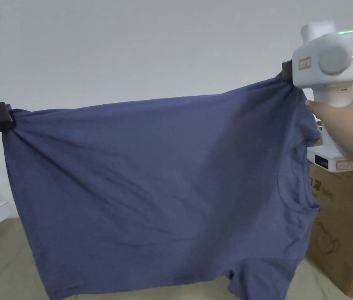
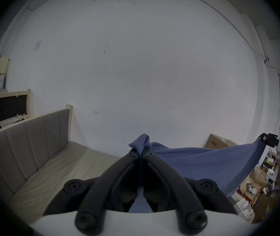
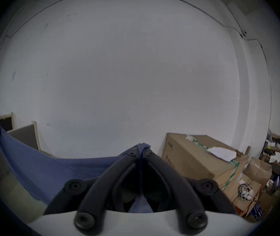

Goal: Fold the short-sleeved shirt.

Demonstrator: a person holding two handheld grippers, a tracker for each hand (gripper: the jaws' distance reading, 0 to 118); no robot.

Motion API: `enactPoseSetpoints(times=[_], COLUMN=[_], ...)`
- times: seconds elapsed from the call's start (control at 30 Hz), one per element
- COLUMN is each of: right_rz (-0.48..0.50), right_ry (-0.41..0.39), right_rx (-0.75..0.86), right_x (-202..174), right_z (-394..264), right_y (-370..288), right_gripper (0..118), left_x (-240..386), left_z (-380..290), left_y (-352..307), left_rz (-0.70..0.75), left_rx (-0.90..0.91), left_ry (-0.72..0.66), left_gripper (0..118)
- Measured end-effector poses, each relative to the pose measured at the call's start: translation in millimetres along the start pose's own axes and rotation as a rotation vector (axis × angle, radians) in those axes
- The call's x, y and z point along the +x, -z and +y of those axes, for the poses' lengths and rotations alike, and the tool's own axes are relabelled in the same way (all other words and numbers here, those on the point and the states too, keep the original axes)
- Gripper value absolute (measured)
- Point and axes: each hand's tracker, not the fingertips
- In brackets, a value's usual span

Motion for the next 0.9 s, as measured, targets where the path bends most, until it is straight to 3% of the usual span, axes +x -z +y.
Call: enactPoseSetpoints(times=[0.1,0.3,0.37,0.47,0.53,0.63,0.77,0.9], right_rz=[0.021,0.134,0.120,0.146,0.180,0.185,0.258,0.267], right_ry=[0.006,0.182,0.201,0.132,0.167,0.291,0.285,0.205], right_rx=[-0.093,-0.569,-0.718,-0.888,-0.967,-1.033,-1.002,-1.025], right_x=[-6,-2,-2,-2,-1,17,38,40], right_z=[-69,-282,-358,-455,-494,-522,-523,-528], right_y=[9,12,-12,-68,-124,-194,-266,-306], right_gripper=[1,1,1,1,1,1,1,1], left_x=[-11,-60,-82,-102,-117,-140,-152,-153], left_z=[-40,-180,-238,-316,-354,-385,-393,-409], left_y=[14,10,-2,-51,-86,-135,-204,-250], left_rz=[0.030,0.015,0.027,0.045,0.041,0.024,0.006,0.003], left_rx=[-0.116,-0.494,-0.645,-0.767,-0.852,-0.918,-0.909,-0.947], left_ry=[0.059,0.031,-0.019,0.036,0.041,0.043,0.002,0.014], left_gripper=[2,2,2,2,2,2,2,2])
